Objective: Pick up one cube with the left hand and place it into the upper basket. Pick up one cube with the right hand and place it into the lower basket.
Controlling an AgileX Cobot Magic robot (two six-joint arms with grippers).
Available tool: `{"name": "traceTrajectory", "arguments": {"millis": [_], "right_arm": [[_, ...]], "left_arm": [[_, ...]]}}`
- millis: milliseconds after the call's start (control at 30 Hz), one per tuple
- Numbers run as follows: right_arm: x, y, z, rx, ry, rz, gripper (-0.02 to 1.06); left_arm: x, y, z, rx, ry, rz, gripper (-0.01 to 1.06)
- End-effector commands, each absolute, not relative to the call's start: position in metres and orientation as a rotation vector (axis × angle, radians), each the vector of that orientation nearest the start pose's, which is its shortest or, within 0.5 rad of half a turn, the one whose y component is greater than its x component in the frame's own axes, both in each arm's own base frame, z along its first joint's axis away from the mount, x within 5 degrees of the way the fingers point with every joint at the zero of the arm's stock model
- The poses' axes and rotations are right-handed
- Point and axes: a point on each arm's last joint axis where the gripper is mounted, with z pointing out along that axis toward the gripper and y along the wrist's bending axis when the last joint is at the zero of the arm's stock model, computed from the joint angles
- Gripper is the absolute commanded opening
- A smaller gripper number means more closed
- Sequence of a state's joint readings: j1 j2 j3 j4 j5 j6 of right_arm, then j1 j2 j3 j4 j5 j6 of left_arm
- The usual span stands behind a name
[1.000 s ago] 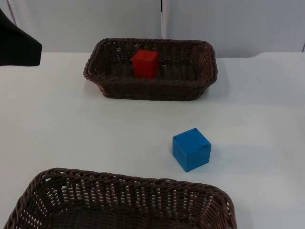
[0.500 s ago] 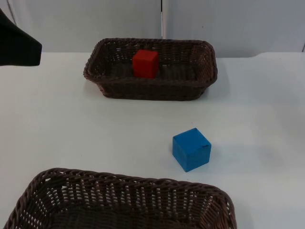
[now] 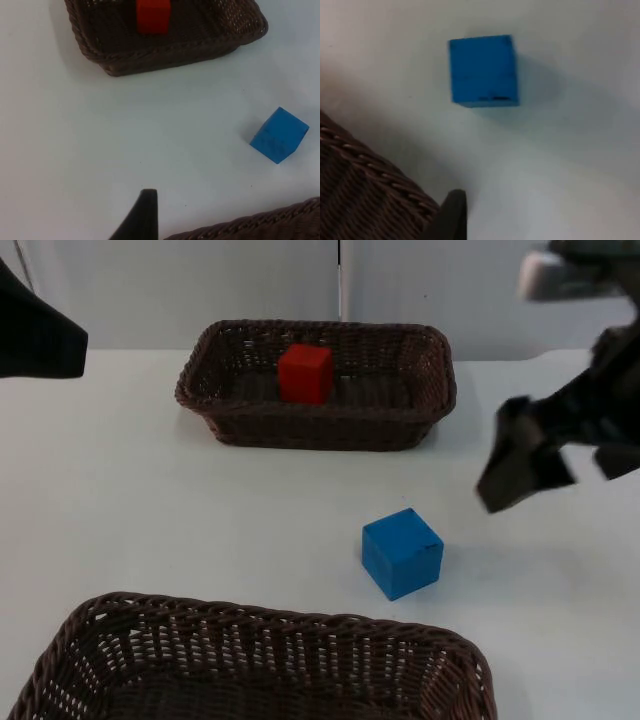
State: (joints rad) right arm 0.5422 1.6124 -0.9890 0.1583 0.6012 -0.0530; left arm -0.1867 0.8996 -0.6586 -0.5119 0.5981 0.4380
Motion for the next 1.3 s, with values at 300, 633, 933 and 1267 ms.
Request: {"name": "traceTrajectory", "arguments": {"millis": [300, 633, 933, 1267], "right_arm": [[0.270, 0.215, 0.170, -0.718, 2.573, 0.281, 1.05], [0.296, 0.241, 0.153, -0.698, 2.583, 0.248, 1.05], [0.315, 0.256, 0.122, -0.691, 2.643, 0.223, 1.05], [0.317, 0.258, 0.104, -0.693, 2.647, 0.223, 1.04]], "left_arm": [[0.164, -0.056, 0.295, 0.353, 2.229, -0.415, 0.96], [0.164, -0.056, 0.295, 0.353, 2.229, -0.415, 0.96], [0.164, -0.056, 0.295, 0.353, 2.229, -0.415, 0.96], [0.164, -0.056, 0.295, 0.353, 2.229, -0.415, 0.96]]}}
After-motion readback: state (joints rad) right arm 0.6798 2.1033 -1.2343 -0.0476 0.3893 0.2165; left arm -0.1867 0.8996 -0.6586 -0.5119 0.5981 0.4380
